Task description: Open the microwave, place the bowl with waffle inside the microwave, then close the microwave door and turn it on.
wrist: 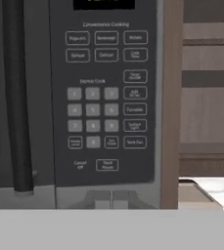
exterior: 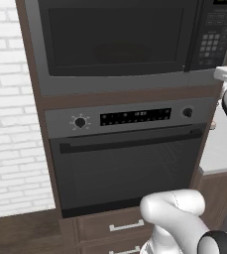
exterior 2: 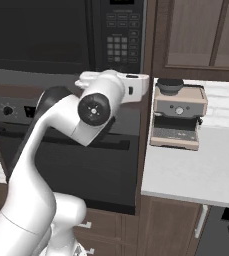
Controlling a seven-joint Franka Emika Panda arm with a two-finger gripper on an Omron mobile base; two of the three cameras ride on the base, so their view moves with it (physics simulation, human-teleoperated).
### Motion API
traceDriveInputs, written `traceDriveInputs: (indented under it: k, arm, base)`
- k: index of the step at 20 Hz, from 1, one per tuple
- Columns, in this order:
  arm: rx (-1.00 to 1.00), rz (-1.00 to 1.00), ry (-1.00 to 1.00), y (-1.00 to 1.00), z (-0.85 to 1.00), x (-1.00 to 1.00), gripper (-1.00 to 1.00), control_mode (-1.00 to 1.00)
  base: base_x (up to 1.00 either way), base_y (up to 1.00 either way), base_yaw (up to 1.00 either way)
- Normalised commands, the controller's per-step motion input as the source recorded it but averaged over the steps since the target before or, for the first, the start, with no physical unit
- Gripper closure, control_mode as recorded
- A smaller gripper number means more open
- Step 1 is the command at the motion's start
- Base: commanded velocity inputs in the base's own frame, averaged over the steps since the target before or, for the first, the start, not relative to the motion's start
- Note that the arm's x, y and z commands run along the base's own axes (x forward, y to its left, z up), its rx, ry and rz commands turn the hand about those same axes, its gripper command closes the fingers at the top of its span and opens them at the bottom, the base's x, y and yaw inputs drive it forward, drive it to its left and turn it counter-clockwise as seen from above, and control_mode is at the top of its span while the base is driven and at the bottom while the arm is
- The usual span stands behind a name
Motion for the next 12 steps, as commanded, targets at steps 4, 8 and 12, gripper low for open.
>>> traceDriveInputs:
  k: [4, 8, 12]
  arm:
    - [-0.10, -0.21, 0.10, -0.01, -0.25, 0.14, 1.00, -1.00]
    - [-0.02, -0.08, 0.08, -0.01, -0.03, 0.11, 1.00, -1.00]
    - [0.04, 0.00, 0.00, 0.03, 0.00, 0.28, 1.00, -1.00]
  base:
    - [0.00, 0.00, 0.00]
    - [0.00, 0.00, 0.00]
    - [0.00, 0.00, 0.00]
